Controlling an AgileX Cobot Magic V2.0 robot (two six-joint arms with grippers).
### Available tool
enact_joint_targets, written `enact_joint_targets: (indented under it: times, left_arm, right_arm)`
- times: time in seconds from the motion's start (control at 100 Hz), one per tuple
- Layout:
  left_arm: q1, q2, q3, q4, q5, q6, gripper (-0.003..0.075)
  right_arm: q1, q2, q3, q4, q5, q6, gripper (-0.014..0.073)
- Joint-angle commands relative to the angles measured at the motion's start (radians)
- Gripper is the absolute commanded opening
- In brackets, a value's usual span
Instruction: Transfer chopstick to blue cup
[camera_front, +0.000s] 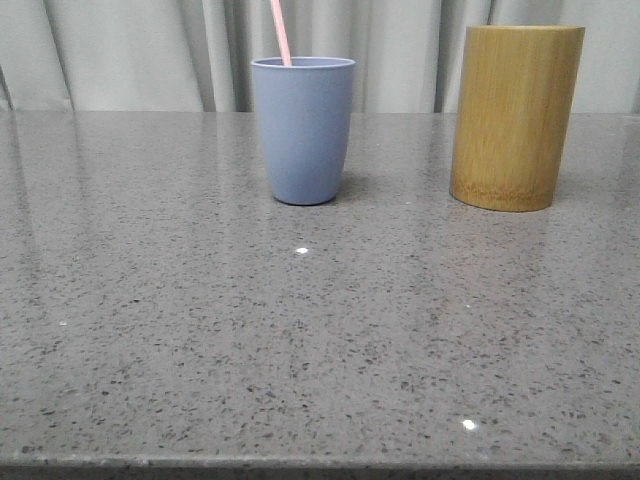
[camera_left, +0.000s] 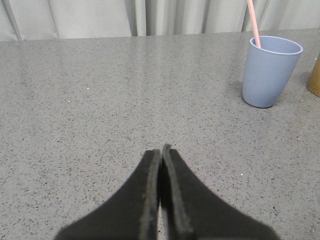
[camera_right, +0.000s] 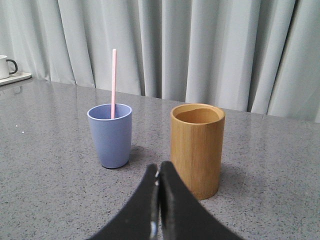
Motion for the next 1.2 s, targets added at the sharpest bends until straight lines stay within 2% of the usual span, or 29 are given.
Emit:
enact_joint_targets:
  times: [0.0,0.55,0.77,0.98,1.19]
  left_arm:
    - [0.001,0.012,-0.025,-0.007,-0.081,-0.005,-0.0019]
    - [0.005,0.011,-0.007,0.026,-0.094,-0.005,-0.0019]
    - [0.106,-0.033,0.135,-0.019,-0.342,0.001,-0.0019]
    - [0.241,-0.043,0.297,-0.142,-0.584,0.222,-0.0019]
    - [0.302,-0.051,0.409,-0.153,-0.684,0.232,-0.0019]
  right_arm:
    - [-0.005,0.012,-0.023,-0.010,-0.086,-0.012,-0.0060]
    - [-0.005,0.012,-0.023,-0.010,-0.086,-0.012,-0.0060]
    - [-0.005,0.012,-0.023,-0.010,-0.085,-0.012,-0.0060]
    - [-0.005,0.012,-0.023,-0.010,-0.084,-0.012,-0.0060]
    - [-0.005,0.012,-0.023,-0.010,-0.084,-0.012,-0.0060]
